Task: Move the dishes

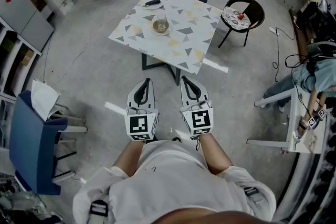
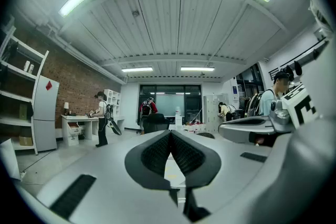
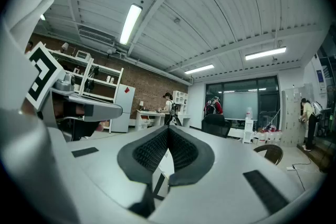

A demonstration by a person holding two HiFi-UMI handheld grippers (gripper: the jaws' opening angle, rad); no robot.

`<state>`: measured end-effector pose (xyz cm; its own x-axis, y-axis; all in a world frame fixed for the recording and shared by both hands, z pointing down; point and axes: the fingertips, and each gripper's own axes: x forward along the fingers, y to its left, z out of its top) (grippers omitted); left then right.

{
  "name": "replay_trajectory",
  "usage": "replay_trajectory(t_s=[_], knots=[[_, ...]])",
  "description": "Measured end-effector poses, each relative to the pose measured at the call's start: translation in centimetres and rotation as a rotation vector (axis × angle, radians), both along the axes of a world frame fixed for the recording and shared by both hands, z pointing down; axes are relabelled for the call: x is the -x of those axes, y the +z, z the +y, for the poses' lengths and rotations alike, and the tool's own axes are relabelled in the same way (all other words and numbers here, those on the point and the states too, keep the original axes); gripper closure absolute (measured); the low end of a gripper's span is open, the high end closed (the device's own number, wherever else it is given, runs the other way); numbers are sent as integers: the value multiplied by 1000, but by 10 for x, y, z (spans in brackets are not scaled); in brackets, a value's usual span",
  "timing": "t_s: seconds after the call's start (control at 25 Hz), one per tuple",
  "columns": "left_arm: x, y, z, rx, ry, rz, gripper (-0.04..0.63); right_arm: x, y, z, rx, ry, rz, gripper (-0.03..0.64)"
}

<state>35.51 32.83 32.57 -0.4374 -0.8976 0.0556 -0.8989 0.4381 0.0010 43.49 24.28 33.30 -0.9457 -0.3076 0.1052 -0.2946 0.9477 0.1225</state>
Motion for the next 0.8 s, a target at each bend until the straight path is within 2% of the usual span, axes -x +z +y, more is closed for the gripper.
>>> replay_trajectory(t_s=[0.44, 0.8], knots=[[4, 3, -2, -9, 25, 16, 577, 0, -3, 6, -10, -4, 4, 617], [-3, 46, 11, 79, 59, 82, 577, -16, 35, 15, 57, 11, 53, 613]])
